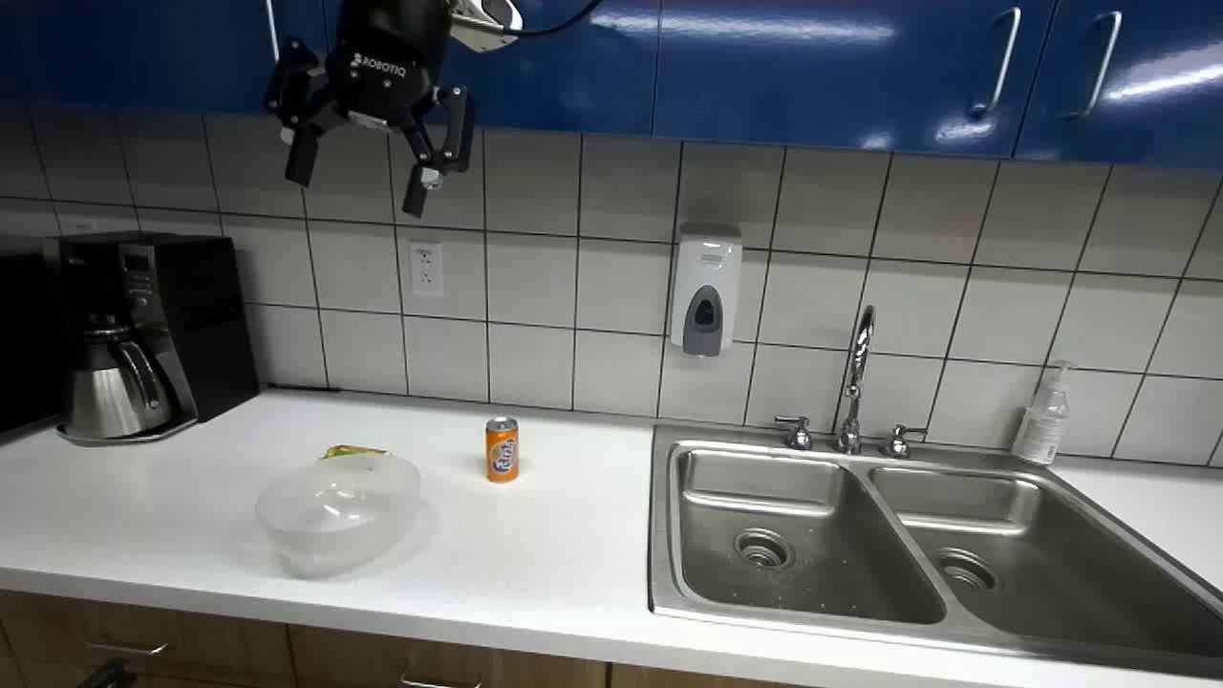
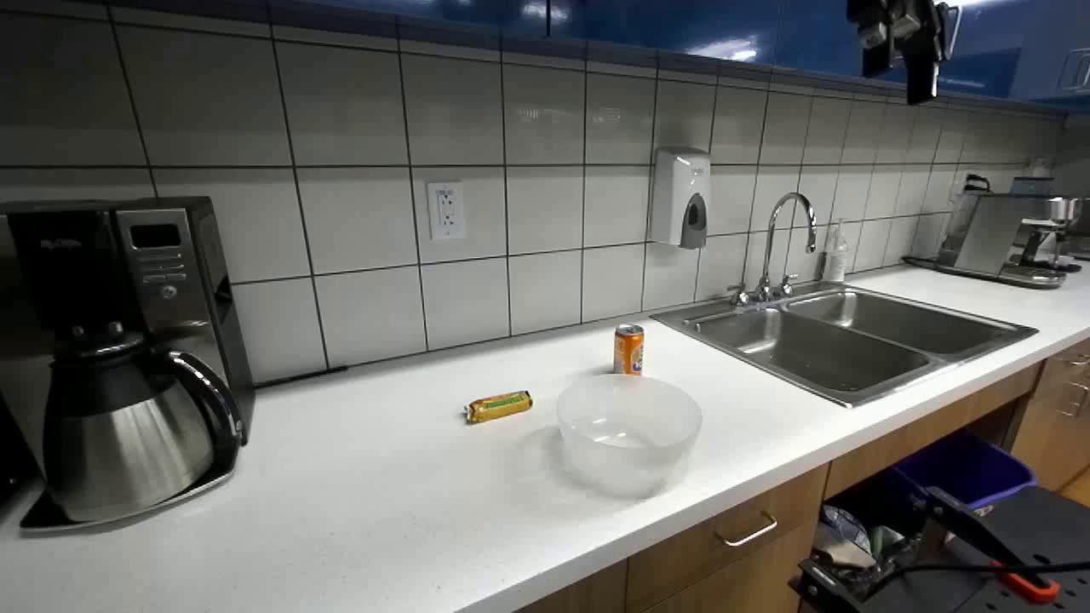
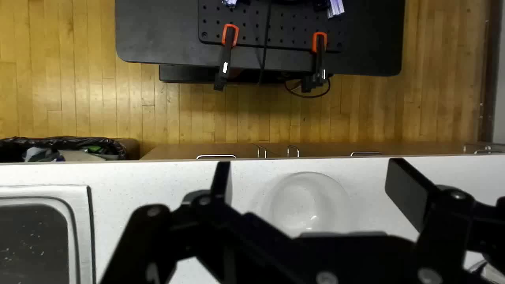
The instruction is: Put the can into the bowl
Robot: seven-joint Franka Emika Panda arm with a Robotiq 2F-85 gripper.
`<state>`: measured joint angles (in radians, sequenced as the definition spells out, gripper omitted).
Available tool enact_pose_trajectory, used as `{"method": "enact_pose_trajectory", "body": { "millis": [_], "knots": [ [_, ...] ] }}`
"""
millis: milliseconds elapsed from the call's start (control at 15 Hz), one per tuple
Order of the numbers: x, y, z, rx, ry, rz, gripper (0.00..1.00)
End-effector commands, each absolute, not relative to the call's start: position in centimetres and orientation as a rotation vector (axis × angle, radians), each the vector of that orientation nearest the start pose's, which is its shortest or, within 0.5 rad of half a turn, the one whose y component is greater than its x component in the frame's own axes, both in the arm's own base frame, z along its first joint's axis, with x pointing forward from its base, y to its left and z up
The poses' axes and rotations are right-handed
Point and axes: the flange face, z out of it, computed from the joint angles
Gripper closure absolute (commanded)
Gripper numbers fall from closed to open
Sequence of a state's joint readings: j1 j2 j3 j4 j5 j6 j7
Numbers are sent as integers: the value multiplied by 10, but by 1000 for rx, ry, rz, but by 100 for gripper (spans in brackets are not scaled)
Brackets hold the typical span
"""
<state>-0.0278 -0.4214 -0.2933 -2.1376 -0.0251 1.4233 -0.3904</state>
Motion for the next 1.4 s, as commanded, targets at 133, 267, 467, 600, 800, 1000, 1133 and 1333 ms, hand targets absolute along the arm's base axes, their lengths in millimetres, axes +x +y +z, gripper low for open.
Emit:
{"method": "enact_pose_trajectory", "body": {
  "millis": [133, 267, 467, 600, 800, 1000, 1133, 1333],
  "knots": [
    [372, -142, 538, -2949, -170, 392, 0],
    [371, -138, 525, -2975, -184, 418, 0],
    [366, -131, 493, -3028, -188, 474, 0],
    [362, -126, 470, -3051, -170, 508, 0],
    [358, -120, 437, -3071, -126, 524, 0],
    [357, -117, 407, -3088, -76, 498, 0],
    [359, -119, 387, -3104, -45, 454, 0],
    [369, -127, 359, -3137, 3, 386, 0]
  ]
}}
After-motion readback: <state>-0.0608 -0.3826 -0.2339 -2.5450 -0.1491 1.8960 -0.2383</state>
